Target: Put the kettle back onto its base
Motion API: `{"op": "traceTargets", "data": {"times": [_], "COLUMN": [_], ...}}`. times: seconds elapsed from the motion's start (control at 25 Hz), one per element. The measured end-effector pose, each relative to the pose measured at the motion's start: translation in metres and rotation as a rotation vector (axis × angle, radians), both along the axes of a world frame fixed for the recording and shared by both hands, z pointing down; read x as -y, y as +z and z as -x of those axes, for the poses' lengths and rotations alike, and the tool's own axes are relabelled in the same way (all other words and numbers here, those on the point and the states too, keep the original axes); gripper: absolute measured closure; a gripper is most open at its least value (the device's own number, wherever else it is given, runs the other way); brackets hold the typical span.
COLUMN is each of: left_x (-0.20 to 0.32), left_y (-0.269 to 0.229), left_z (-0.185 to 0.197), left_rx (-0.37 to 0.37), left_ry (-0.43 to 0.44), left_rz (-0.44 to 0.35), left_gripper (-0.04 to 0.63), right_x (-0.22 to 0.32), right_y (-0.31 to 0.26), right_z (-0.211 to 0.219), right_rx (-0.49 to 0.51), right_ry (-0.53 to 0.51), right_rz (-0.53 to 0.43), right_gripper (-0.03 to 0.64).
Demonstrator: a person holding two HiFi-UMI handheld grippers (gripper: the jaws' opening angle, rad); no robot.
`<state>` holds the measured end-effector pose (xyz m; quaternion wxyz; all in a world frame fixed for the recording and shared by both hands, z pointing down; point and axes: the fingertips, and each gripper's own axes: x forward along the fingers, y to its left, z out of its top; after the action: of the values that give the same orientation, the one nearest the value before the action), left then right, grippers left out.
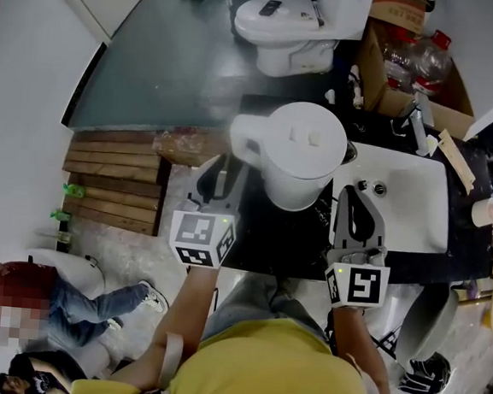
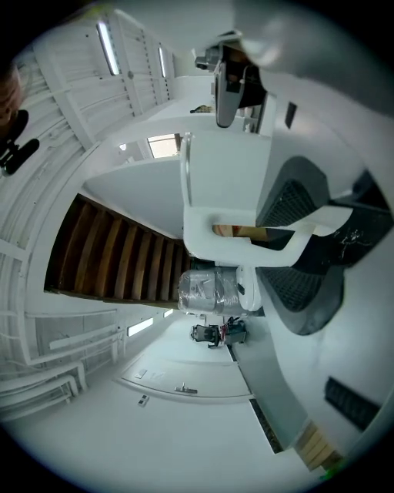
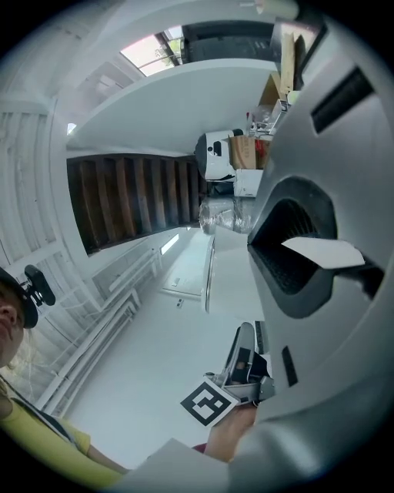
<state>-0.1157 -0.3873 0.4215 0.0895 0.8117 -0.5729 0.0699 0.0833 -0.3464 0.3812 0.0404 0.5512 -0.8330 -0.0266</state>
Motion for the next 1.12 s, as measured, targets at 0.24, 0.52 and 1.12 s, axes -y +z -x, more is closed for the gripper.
{"op": "traceTargets", "data": {"times": [0.24,0.52,1.12], "left_x": [-0.037,-0.081,-0.181], "left_y": [-0.031,-0.051,-0.085], "left_z": [-0.019,-0.045,-0.095], "left_rx": [-0.032,-0.051,-0.063], "left_ry": [0.031,0.084,0.136], "left_rz": [-0.053,-0.066,-0.105], "left_gripper": [0.521,0.586,0.586], "right_x": [-0.030,-0.061,-0.144], "right_y": [-0.014,-0.031,-0.060], "right_z": [0.007,0.008,0.012], "right_rx": [0.004,0.016,0.012], "right_ry": [-0.044,-0.081,-0.202], "right_rz": [-0.026,-0.054,-0.059], "right_gripper": [0.612,0.612,0.612]}}
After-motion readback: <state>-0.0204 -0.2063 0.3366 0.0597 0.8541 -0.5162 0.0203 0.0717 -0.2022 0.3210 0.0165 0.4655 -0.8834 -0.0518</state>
